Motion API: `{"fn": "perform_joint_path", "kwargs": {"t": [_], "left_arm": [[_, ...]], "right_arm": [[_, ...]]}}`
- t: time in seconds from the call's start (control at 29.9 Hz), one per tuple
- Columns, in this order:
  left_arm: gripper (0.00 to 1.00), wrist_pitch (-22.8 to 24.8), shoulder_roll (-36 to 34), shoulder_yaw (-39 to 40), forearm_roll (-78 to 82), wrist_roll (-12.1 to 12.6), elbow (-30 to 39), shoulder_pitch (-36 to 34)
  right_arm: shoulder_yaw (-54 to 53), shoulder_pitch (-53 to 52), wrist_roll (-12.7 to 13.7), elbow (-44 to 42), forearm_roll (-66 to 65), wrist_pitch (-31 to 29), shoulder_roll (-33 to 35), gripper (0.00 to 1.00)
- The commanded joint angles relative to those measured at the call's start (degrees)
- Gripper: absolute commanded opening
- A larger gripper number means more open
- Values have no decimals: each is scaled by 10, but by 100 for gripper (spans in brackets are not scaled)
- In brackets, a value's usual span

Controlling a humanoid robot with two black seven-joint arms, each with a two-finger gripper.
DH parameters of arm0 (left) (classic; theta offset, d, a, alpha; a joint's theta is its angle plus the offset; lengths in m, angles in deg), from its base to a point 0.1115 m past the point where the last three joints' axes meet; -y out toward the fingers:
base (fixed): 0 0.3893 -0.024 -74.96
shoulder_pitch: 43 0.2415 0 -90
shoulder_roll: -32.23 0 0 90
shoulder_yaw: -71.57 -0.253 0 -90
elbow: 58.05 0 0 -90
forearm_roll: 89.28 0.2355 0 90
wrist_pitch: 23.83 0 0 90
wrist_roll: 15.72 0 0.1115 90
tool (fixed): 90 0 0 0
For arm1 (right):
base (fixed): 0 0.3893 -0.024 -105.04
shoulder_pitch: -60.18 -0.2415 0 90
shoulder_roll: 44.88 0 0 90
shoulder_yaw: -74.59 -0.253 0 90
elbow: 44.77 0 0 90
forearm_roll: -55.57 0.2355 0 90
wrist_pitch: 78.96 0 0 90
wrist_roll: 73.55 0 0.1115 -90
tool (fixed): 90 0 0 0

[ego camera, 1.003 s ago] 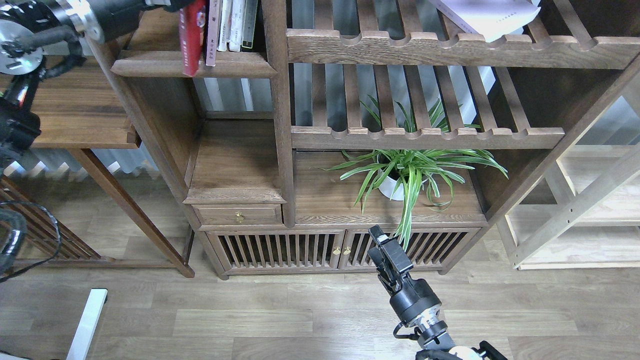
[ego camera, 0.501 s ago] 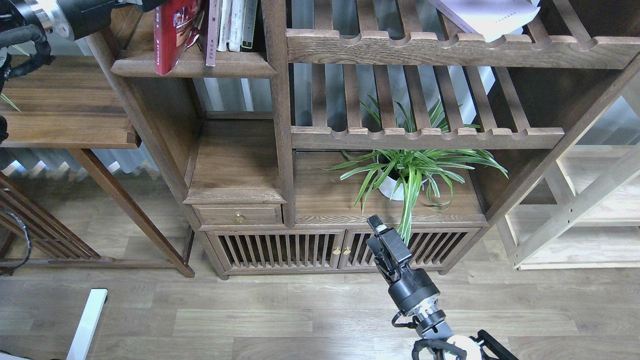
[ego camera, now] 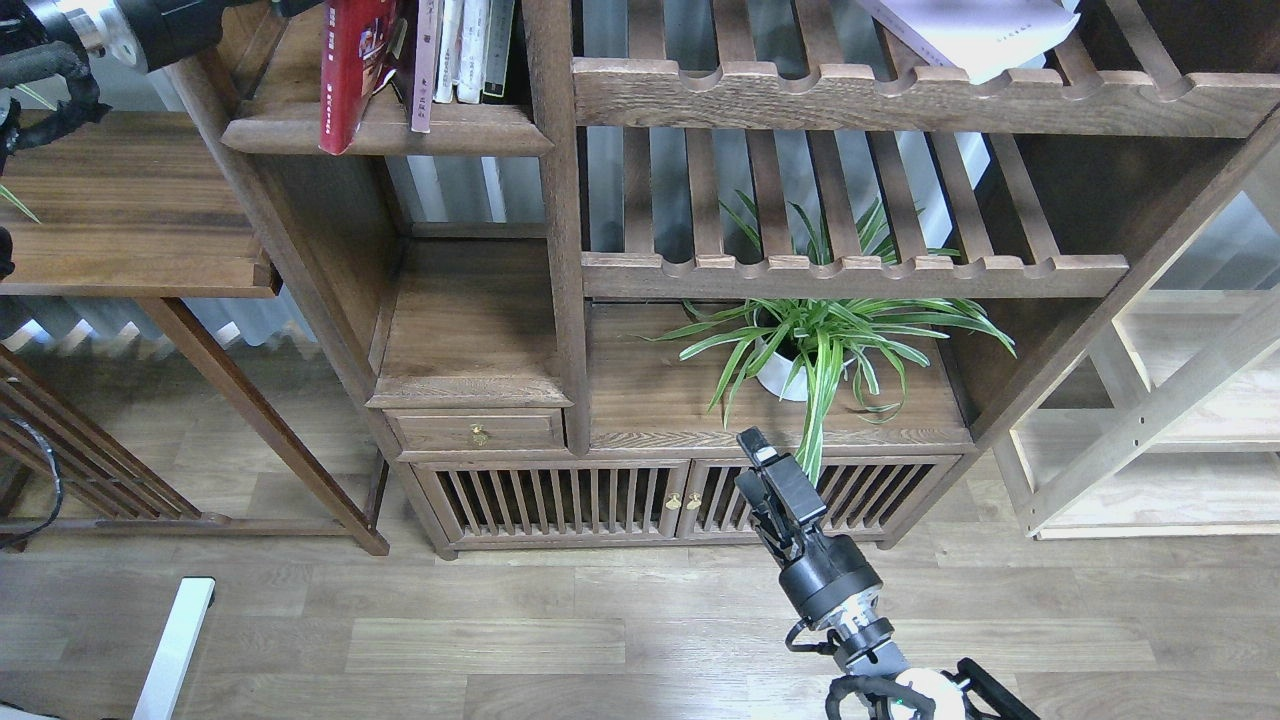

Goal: Organize books on shelf
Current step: 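Insert the book upright beside the white books on the top shelf, then release the book and pull the left gripper back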

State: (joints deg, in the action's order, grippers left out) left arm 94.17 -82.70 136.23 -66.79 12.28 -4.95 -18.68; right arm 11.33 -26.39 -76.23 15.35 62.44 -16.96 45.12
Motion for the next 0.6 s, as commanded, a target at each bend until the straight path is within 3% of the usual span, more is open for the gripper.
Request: {"fn": "perform_joint_path", "kwargs": {"t": [0.0,0.3,0.57], "left_arm": [[69,0,0,2,-5,0,9,0],[70,0,-26,7,-48,0,62,3],[71,0,-48,9,-50,0,84,51]], "right_arm": [[-6,-1,0,-1,0,0,0,99],[-14,-1,0,-2,-1,0,0,99],[-15,-1,0,-2,-1,0,0,99]]}}
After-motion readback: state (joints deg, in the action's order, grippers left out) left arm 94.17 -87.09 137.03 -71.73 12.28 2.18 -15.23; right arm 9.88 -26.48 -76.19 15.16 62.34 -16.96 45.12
